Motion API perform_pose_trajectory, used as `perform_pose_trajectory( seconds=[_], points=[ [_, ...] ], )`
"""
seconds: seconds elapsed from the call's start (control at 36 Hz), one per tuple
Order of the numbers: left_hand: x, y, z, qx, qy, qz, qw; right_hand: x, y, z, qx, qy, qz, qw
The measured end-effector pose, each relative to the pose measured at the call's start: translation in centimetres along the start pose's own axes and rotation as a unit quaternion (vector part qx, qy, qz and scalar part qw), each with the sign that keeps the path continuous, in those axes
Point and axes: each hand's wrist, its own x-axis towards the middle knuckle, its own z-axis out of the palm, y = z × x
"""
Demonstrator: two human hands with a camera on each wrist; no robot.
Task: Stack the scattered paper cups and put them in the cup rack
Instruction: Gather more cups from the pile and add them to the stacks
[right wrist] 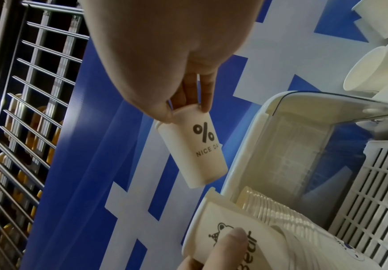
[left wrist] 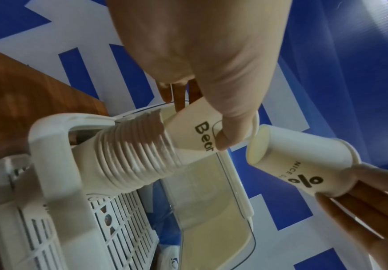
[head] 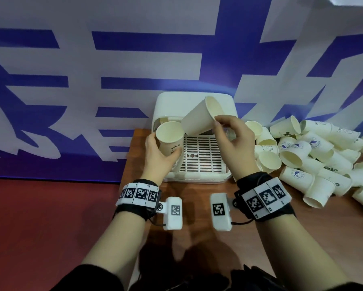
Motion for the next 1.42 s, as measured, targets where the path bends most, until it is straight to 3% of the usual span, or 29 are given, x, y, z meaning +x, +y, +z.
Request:
perform_pose_trajectory(
  seconds=[0.36,0.56,0.81,0.94,1.17,1.42],
  points=[
    [0.7,-2.6,0.2,0.008,0.0,-0.008,1.0,-0.1,0.6,2.5,-0.007,-0.04,-0.055,0.998],
    [0.6,-3.4,0.7,0.036,-0.009,0.014,0.999,-0.6,1.2,3.2,-0.045,-0.116,-0.088,0.988],
    [0.5,-3.9,-0.4,0.042,-0.04,0.002,0.998,-0.5,2.6,4.9,-0.115,-0.24,-0.137,0.954],
    [0.0,-4.0,-1.2,0.018,-0.04,0.015,0.999,-0.8,3.4,5.8,-0.123,-0.282,-0.138,0.942],
    [0.2,-3.3,-1.5,-0.028,0.027,0.04,0.998,-1.6,5.0,6.5,-0.147,-0.305,-0.107,0.935],
    [0.6,-3.3,-0.5,-0.031,0.022,0.037,0.999,-1.7,5.4,7.0,-0.159,-0.315,-0.038,0.935]
  ],
)
